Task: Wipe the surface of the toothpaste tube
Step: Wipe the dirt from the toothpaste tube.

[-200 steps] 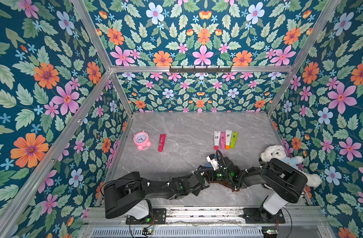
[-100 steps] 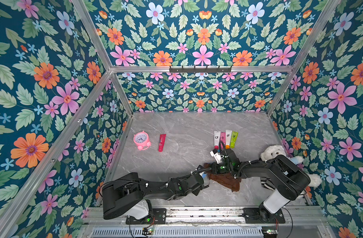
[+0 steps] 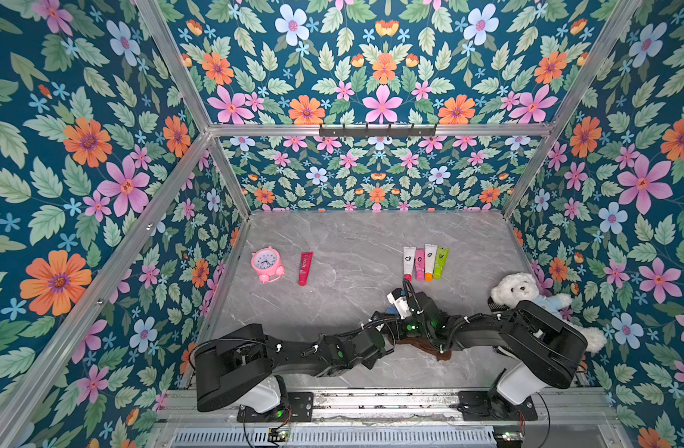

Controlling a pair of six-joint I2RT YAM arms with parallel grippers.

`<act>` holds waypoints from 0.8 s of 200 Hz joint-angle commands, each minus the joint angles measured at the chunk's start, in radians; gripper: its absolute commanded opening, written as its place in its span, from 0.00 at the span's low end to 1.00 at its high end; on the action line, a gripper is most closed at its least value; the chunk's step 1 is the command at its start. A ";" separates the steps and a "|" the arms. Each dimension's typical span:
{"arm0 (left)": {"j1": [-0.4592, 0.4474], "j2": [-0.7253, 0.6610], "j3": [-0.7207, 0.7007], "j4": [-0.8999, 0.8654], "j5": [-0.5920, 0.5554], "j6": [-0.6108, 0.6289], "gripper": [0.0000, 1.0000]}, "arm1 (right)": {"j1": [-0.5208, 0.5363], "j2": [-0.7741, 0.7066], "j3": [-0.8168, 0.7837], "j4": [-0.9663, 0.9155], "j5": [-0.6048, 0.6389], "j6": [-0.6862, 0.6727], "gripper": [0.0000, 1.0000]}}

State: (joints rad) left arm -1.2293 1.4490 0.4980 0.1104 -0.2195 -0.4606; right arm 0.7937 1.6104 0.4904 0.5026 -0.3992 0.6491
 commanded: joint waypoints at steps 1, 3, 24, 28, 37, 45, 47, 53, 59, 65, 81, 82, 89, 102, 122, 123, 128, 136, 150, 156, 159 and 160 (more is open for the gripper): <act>-0.002 0.005 0.002 0.020 0.042 0.020 0.00 | 0.004 0.004 -0.005 -0.168 -0.063 0.010 0.00; -0.002 0.006 0.002 0.020 0.043 0.020 0.00 | 0.000 0.003 -0.002 -0.176 -0.059 0.005 0.00; -0.002 0.001 -0.001 0.020 0.045 0.023 0.00 | -0.100 0.002 -0.001 -0.207 -0.050 -0.021 0.00; -0.002 -0.002 -0.002 0.021 0.045 0.023 0.00 | -0.126 0.003 -0.001 -0.209 -0.050 -0.026 0.00; -0.002 -0.011 -0.008 0.023 0.043 0.022 0.00 | -0.186 0.006 0.004 -0.221 -0.051 -0.041 0.00; -0.003 -0.017 -0.012 0.024 0.042 0.022 0.00 | -0.226 0.012 0.019 -0.242 -0.048 -0.062 0.00; -0.003 -0.018 -0.012 0.026 0.043 0.022 0.00 | -0.234 0.013 0.023 -0.248 -0.046 -0.067 0.00; -0.002 -0.021 -0.013 0.026 0.043 0.022 0.00 | -0.257 0.017 0.039 -0.269 -0.046 -0.084 0.00; -0.002 -0.023 -0.015 0.026 0.042 0.022 0.00 | -0.273 0.020 0.053 -0.288 -0.044 -0.099 0.00; -0.003 -0.024 -0.015 0.027 0.045 0.023 0.00 | -0.286 0.022 0.063 -0.294 -0.044 -0.109 0.00; -0.002 -0.019 -0.013 0.029 0.050 0.024 0.00 | -0.293 0.018 0.086 -0.300 -0.061 -0.128 0.00; -0.002 -0.017 -0.013 0.029 0.050 0.025 0.00 | -0.292 0.018 0.086 -0.300 -0.063 -0.128 0.00; -0.002 -0.013 -0.011 0.030 0.053 0.026 0.00 | -0.292 0.018 0.086 -0.285 -0.086 -0.127 0.00; -0.002 -0.002 -0.005 0.030 0.058 0.030 0.00 | -0.280 0.019 0.077 -0.247 -0.123 -0.114 0.00; -0.002 0.012 0.003 0.030 0.064 0.034 0.00 | -0.228 0.006 0.063 -0.231 -0.139 -0.095 0.00; -0.002 0.012 0.004 0.030 0.065 0.034 0.00 | -0.223 0.005 0.062 -0.231 -0.139 -0.095 0.00; -0.002 0.015 0.005 0.029 0.066 0.034 0.00 | -0.206 0.001 0.060 -0.227 -0.141 -0.088 0.00; -0.002 0.016 0.008 0.029 0.067 0.036 0.00 | -0.175 -0.006 0.053 -0.217 -0.146 -0.072 0.00; -0.002 0.018 0.009 0.029 0.067 0.036 0.00 | -0.113 -0.016 0.040 -0.197 -0.148 -0.033 0.00; -0.002 0.020 0.010 0.028 0.068 0.036 0.00 | -0.085 -0.017 0.038 -0.192 -0.152 -0.019 0.00; -0.002 0.019 0.010 0.028 0.067 0.036 0.00 | -0.071 -0.018 0.037 -0.191 -0.154 -0.012 0.00; -0.002 0.019 0.010 0.028 0.068 0.036 0.00 | -0.066 -0.018 0.037 -0.190 -0.154 -0.010 0.00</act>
State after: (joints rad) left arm -1.2297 1.4597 0.5030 0.1268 -0.2077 -0.4423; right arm 0.6502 1.5967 0.5404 0.3298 -0.5156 0.5751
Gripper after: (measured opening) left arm 0.299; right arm 0.071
